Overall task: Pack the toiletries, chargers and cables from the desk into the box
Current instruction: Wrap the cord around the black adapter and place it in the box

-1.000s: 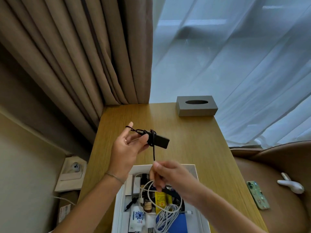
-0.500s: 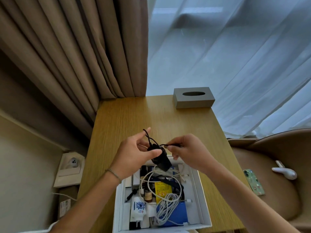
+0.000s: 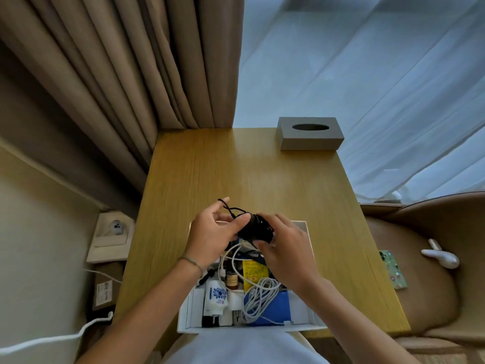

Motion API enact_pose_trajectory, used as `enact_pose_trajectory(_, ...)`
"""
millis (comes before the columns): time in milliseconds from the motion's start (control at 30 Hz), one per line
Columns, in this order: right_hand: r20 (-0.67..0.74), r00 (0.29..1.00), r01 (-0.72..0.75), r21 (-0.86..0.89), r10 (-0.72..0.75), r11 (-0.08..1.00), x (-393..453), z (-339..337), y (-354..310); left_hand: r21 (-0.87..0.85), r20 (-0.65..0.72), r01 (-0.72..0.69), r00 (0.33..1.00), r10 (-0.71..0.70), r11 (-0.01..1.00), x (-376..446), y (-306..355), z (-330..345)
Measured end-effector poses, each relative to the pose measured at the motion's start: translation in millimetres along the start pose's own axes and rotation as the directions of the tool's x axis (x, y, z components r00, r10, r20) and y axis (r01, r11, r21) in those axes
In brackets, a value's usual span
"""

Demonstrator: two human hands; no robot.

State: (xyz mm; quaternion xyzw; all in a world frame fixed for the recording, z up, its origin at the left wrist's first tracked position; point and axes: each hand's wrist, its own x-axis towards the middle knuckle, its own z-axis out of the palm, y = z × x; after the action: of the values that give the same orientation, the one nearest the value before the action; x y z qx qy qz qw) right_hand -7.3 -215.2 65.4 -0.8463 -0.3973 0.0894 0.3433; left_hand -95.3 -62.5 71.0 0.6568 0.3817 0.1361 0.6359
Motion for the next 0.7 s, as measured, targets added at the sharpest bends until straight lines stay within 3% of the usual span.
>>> enact_pose_trajectory(67,0.02,0.998,-0.062,0.082,0.061,0.995,-3,0,7,-0.025,0.052,0.011,0.999,-0.009,1.0,-2,-3,-9)
enact_pose_trajectory(200,0.178,0.975,-0.172,0.212,0.136,0.962,-11,-5,27,0.137,0.104,-0.057,0.994,0.043,0.989,-8,-18,-36)
enact_pose_trajectory(400,0.443,0.865,-0.36,0.219,0.237,0.907,-17,7,55,0.419,-0.082,-0.108,0.984,0.156,0.902,-14,-53,-61)
enact_pose_trajectory(500,0.507,0.81,-0.428,0.167,0.295,0.888,-19,21,62,0.487,-0.131,-0.121,0.969,0.209,0.865,-21,-67,-63)
enact_pose_trajectory(600,0.508,0.806,-0.412,0.112,0.304,0.904,-22,38,65,0.491,-0.156,-0.123,0.962,0.226,0.862,-26,-76,-63)
enact_pose_trajectory(700,0.437,0.855,-0.292,-0.039,0.28,0.956,-24,51,65,0.524,-0.179,-0.143,0.945,0.273,0.84,-29,-81,-65)
